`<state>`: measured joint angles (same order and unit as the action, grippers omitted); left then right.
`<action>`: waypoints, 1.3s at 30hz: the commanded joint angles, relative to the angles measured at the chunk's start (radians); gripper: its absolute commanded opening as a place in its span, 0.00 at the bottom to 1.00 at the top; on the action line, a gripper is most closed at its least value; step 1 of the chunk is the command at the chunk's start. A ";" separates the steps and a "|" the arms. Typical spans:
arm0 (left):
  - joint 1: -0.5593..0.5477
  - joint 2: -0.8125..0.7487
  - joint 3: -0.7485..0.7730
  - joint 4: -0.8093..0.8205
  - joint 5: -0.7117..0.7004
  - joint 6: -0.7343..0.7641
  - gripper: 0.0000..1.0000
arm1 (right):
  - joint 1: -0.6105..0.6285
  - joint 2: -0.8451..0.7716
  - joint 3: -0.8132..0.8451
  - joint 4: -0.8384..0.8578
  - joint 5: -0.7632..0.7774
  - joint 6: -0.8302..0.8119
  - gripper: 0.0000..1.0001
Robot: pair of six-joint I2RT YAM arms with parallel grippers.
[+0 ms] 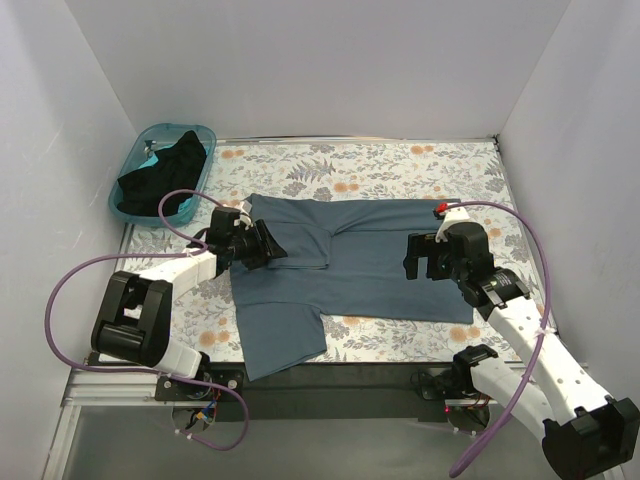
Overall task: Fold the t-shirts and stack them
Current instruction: Fold the tshirt
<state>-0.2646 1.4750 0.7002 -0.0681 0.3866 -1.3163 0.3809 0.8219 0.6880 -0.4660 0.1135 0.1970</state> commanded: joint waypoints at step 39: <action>0.004 -0.036 -0.057 -0.064 -0.046 -0.077 0.11 | 0.214 1.046 0.294 0.725 -0.541 0.443 0.26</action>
<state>-0.2646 1.4742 0.6605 -0.1204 0.3542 -1.3884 0.5854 1.8576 0.9363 0.2123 -0.3981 0.6327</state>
